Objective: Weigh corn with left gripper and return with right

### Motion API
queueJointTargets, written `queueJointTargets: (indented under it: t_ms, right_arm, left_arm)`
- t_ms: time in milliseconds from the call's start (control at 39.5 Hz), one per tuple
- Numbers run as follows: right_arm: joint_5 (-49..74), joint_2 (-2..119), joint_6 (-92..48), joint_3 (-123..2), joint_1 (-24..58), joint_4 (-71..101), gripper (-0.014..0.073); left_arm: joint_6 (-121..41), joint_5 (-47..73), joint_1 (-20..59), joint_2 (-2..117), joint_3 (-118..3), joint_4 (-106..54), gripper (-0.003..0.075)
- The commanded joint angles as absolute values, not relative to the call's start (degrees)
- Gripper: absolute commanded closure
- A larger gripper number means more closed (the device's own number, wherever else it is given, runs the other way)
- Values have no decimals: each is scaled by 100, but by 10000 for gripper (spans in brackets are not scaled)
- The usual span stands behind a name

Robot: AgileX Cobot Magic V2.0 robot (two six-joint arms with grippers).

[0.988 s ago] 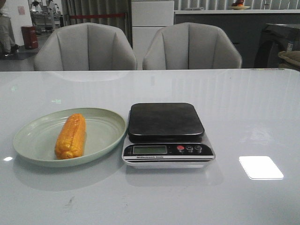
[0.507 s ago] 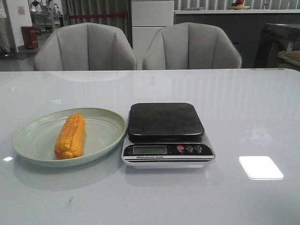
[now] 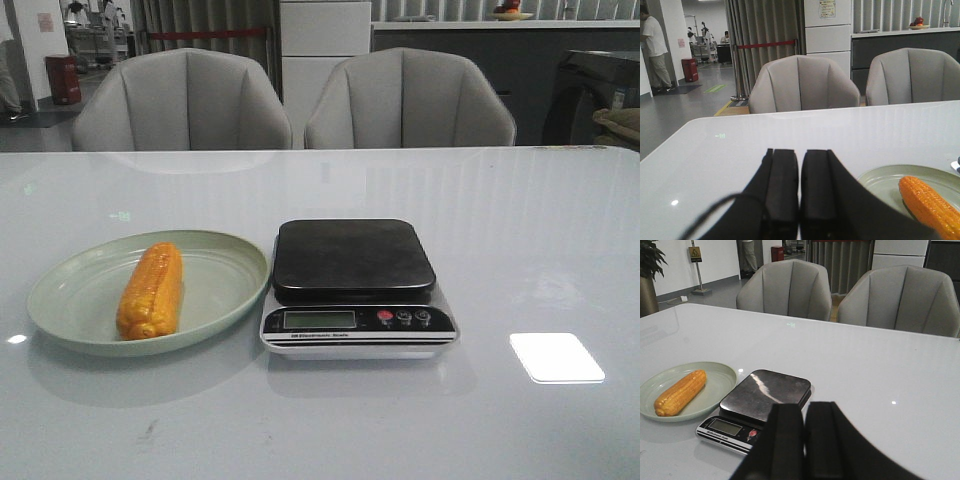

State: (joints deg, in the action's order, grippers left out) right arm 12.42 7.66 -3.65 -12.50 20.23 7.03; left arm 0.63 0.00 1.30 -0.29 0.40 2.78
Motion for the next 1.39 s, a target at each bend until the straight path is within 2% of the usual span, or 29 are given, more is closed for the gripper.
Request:
queueJointTargets:
  t_ms: [0,431,785,1089,1368]
  right_arm:
    - [847,829,-408,-1408,1994,648,436]
    - [848,829,-408,-1292,1877,648,436]
    - [91,654,-248,-603,335,556,436]
    - [0,-23,588,-24,274,-166,436]
    - [-213,-168,599,208,280,-166,436]
  left_arm:
    - [112,-450,117,-157,218,217,596]
    - [112,-450,117,-157,218,217,596]
    - [112,-450,117,-147,218,217,596]
    - [112,-450,117,-147,218,217,596]
    - [112,-450,117,-147,218,217,596]
